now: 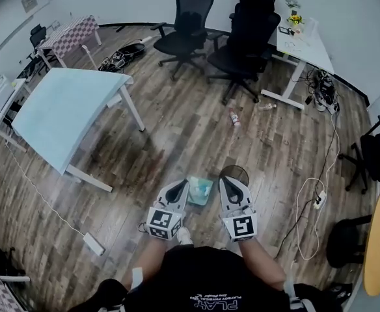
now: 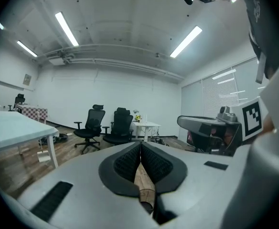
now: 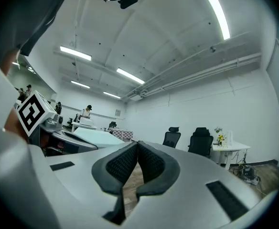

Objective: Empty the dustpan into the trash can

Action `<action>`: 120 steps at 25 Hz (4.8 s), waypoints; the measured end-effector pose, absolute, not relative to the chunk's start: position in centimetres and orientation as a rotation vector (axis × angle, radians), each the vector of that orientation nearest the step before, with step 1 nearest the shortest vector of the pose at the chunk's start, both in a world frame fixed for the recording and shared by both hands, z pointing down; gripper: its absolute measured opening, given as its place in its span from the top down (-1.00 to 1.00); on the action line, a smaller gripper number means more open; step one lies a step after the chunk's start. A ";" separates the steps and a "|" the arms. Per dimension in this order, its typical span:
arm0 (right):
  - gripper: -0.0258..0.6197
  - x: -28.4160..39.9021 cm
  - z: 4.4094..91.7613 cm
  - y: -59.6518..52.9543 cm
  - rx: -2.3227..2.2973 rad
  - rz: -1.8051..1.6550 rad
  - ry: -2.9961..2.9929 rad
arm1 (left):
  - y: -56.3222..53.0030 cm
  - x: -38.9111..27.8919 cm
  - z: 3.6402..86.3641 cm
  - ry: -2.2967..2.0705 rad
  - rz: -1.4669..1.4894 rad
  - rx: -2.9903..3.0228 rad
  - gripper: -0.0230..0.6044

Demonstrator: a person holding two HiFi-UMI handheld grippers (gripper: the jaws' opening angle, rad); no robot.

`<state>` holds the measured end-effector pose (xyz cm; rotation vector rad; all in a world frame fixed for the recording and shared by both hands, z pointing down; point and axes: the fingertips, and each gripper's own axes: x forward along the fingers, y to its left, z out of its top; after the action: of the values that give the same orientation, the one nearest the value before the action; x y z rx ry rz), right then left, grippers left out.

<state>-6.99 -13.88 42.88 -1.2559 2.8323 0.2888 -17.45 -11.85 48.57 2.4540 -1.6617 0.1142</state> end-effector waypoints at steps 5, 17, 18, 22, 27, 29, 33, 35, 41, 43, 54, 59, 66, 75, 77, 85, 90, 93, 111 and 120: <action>0.85 -8.0 44.1 -16.6 -1.387 0.283 2.841 | -14.9 -20.3 50.3 -1.637 0.166 2.467 0.85; 0.85 -7.2 45.8 -22.3 -1.380 0.267 2.902 | -19.4 -20.1 54.2 -1.528 0.209 2.451 0.85; 0.85 -7.1 46.0 -22.6 -1.372 0.247 2.908 | -19.4 -20.2 54.6 -1.530 0.225 2.437 0.85; 0.85 -6.9 45.8 -23.9 -1.322 0.217 2.893 | -20.2 -20.4 55.4 -1.550 0.271 2.400 0.85; 0.85 -7.6 47.9 -24.4 -1.282 0.168 2.940 | -20.7 -20.5 57.6 -1.549 0.326 2.349 0.85; 0.85 -7.9 48.7 -24.6 -1.267 0.127 2.954 | -20.8 -20.6 58.8 -1.545 0.351 2.311 0.85; 0.85 -8.7 50.3 -25.1 -1.221 0.109 2.982 | -20.8 -21.5 61.6 -1.538 0.423 2.222 0.85; 0.85 -9.0 51.2 -25.1 -1.205 0.106 2.992 | -20.3 -21.7 63.5 -1.519 0.477 2.186 0.85; 0.85 -9.3 54.1 -24.6 -1.191 0.022 3.038 | -19.3 -21.3 69.1 -1.441 0.570 2.057 0.45; 0.85 -9.2 55.1 -24.3 -1.183 -0.018 3.045 | -19.1 -20.9 70.8 -1.431 0.623 2.031 0.41; 0.85 -9.4 60.2 -21.7 -1.119 0.018 3.240 | -17.2 -20.3 79.3 -1.289 0.835 1.906 0.01; 0.85 -8.6 62.2 -21.3 -1.161 -0.022 3.253 | -17.3 -19.5 81.7 -1.246 0.875 1.882 0.01; 0.85 -8.2 64.4 -20.8 -1.175 -0.015 3.304 | -18.3 -19.5 85.2 -1.239 0.915 1.781 0.03; 0.85 -6.8 64.8 -20.3 -1.202 -0.025 3.305 | -18.9 -19.6 87.4 -1.256 0.911 1.697 0.24; 0.85 -6.4 64.8 -20.3 -1.212 -0.035 3.305 | -19.1 -19.6 87.6 -1.259 0.913 1.692 0.27; 0.85 -5.0 65.5 -20.4 -1.245 -0.073 3.304 | -19.8 -19.1 88.1 -1.278 0.887 1.656 0.47; 0.85 -4.5 65.9 -20.2 -1.264 -0.103 3.292 | -19.8 -19.1 88.2 -1.278 0.916 1.662 0.53; 0.85 -4.3 65.8 -19.9 -1.279 -0.119 3.277 | -19.8 -19.0 88.4 -1.258 0.902 1.660 0.52; 0.85 -3.5 64.9 -18.2 -1.344 -0.087 3.256 | -17.8 -19.5 88.7 -1.306 1.015 1.663 0.61; 0.85 -4.0 64.6 -16.4 -1.373 -0.063 3.238 | -15.5 -21.0 86.0 -1.361 0.960 1.670 0.62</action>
<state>-4.01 -16.36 64.61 -1.3729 3.2377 -0.0628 -20.97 -15.48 85.98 1.6697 -1.3608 0.9595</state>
